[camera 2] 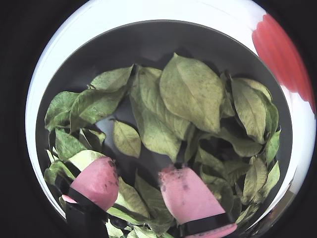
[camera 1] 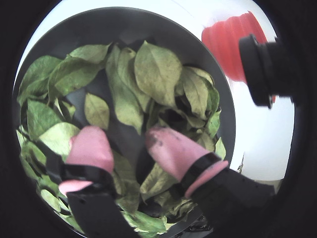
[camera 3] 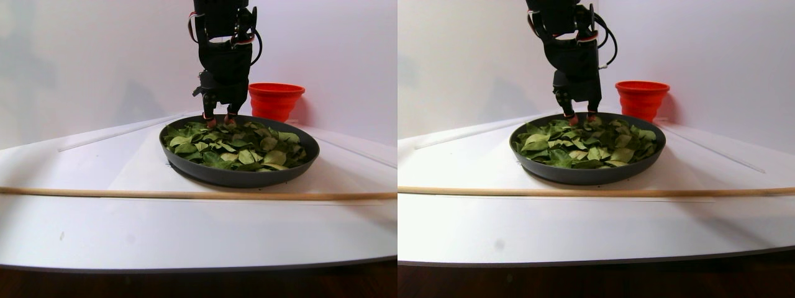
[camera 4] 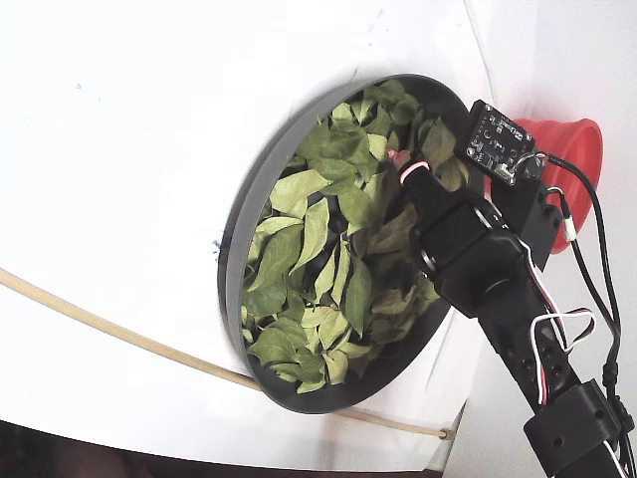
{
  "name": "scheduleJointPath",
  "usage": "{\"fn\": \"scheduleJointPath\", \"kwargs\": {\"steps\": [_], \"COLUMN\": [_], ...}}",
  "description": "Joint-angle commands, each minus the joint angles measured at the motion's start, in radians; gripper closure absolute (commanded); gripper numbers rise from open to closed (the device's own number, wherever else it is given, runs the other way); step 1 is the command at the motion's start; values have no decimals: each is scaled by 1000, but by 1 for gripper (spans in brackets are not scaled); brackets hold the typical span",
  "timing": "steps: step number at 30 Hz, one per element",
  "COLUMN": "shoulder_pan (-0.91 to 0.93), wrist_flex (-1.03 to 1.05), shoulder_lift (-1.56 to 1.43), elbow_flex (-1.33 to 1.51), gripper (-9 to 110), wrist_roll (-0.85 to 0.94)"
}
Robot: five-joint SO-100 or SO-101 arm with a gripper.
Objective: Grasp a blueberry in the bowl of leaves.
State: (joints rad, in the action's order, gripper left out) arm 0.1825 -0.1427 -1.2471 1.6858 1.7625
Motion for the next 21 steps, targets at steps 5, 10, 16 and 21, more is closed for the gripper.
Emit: {"fn": "scheduleJointPath", "kwargs": {"steps": [5, 10, 16, 21], "shoulder_pan": [-9, -12, -14, -17], "wrist_flex": [35, 54, 92, 133], "shoulder_lift": [-201, -219, -245, -270], "elbow_flex": [6, 20, 38, 55], "gripper": [86, 86, 86, 86], "wrist_roll": [-12, -14, -21, -28]}}
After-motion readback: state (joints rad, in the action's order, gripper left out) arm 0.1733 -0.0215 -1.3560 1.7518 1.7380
